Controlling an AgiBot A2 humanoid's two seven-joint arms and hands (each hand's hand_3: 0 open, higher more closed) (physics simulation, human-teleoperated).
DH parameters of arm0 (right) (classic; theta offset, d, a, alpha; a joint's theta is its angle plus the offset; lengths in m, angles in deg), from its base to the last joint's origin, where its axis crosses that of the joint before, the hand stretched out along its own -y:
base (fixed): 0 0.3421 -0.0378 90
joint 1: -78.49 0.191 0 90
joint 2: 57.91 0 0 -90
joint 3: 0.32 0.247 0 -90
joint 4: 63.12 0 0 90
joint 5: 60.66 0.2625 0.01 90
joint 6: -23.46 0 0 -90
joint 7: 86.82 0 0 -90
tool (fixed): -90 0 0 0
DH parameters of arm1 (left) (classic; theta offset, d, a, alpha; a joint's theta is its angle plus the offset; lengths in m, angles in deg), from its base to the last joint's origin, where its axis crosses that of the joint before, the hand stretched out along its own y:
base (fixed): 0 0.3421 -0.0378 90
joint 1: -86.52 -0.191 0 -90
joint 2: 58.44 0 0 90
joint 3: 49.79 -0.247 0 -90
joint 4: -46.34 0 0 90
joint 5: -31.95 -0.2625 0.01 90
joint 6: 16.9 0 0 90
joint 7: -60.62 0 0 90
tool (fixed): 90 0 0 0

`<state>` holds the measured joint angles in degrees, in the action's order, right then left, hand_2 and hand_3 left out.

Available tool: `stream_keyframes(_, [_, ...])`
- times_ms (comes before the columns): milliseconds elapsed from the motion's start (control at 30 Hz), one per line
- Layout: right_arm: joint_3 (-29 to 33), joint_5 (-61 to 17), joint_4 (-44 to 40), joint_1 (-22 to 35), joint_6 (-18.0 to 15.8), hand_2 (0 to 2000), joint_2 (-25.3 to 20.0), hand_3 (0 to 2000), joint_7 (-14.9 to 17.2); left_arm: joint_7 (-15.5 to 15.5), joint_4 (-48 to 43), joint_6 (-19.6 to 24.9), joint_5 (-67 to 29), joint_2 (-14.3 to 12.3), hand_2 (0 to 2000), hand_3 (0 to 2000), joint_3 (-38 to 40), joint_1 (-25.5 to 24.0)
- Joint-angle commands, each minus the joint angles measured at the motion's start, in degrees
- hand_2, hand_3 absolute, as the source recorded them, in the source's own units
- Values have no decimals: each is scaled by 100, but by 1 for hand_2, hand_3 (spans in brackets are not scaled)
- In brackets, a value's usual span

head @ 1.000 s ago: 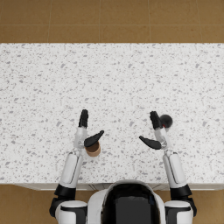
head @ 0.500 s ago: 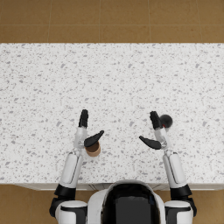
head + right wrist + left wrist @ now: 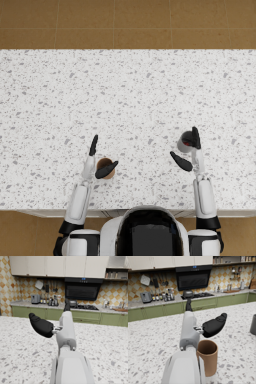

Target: Pick up two cups and pour the berry on the right into the cup on the left

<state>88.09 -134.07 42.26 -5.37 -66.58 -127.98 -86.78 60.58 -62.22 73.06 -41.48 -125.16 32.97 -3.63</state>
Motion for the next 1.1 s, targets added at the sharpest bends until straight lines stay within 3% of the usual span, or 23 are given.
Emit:
stream_keyframes(33, [396, -181, 45, -65, 1, 0, -6, 0, -1, 1, -216, 1, -181, 132, 0, 0, 173, -361])
stream_keyframes(200, [620, -553, -94, -176, 3, 0, -57, 0, -3, 3, -293, 3, -554, 225, 0, 0, 225, -760])
stream_keyframes(400, [510, -627, -852, -163, 4, 0, -122, 0, -4, 4, 84, 4, -629, 317, 0, 0, 125, -1171])
stream_keyframes(1100, [352, -638, -2142, 149, 4, 0, -379, 0, -4, 14, 1034, 72, -638, -20, 0, 0, -125, -1035])
